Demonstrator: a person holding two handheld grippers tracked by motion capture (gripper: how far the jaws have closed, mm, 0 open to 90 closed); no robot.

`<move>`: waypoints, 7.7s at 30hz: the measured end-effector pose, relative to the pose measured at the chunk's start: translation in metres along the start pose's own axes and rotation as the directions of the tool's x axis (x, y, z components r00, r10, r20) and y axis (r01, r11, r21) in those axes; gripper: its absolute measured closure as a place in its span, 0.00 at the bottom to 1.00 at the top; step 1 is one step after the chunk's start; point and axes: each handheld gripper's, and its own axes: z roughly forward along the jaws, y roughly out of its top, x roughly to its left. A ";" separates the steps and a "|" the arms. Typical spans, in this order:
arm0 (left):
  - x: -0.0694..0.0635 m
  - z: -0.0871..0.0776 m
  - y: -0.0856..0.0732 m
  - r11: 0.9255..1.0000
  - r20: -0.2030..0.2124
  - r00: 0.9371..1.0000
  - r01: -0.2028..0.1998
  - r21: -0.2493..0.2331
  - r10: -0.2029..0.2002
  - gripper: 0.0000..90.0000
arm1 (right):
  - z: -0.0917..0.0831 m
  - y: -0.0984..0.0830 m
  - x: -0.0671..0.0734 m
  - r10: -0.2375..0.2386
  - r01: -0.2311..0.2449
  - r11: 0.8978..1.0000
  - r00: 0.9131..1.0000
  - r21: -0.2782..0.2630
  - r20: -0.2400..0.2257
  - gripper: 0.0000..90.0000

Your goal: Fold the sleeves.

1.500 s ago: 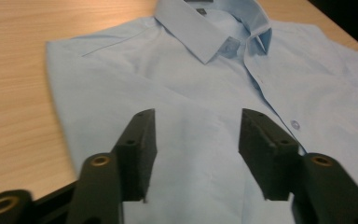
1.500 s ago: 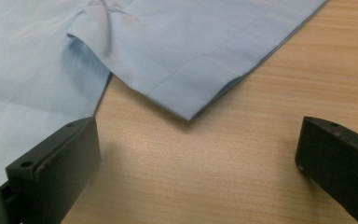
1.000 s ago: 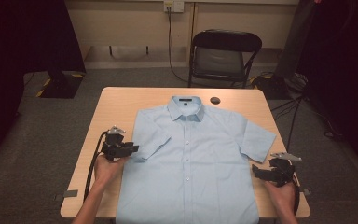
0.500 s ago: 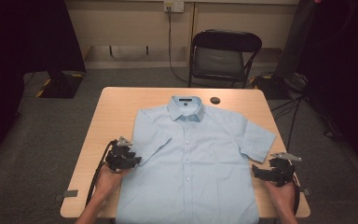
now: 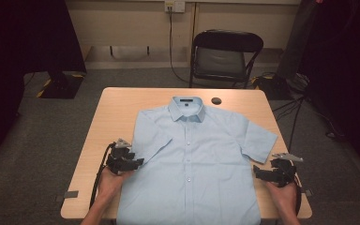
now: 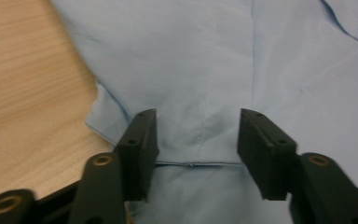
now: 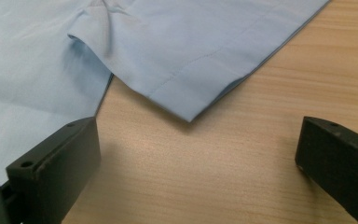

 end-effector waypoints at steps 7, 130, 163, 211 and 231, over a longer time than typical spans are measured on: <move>0.003 -0.016 0.002 0.994 -0.021 0.998 0.054 -0.095 -0.056 0.08 | 0.000 0.000 0.000 -0.001 0.001 1.000 1.000 0.000 -0.001 0.00; 0.027 -0.035 -0.055 0.998 -0.269 0.961 0.064 -0.027 -0.069 0.01 | 0.071 0.098 -0.101 0.166 -0.160 0.985 0.983 0.071 -0.081 0.38; 0.027 -0.035 -0.055 0.998 -0.268 0.961 0.063 -0.028 -0.068 0.01 | 0.066 0.106 -0.075 0.069 -0.068 0.997 0.997 0.021 -0.033 0.97; 0.027 -0.035 -0.055 0.998 -0.268 0.961 0.063 -0.029 -0.068 0.01 | 0.004 0.150 -0.020 -0.035 -0.012 0.978 0.975 -0.209 -0.220 0.97; 0.027 -0.035 -0.055 0.998 -0.266 0.962 0.061 -0.028 -0.066 0.01 | 0.002 0.164 0.001 -0.052 -0.013 0.975 0.958 -0.223 -0.283 0.97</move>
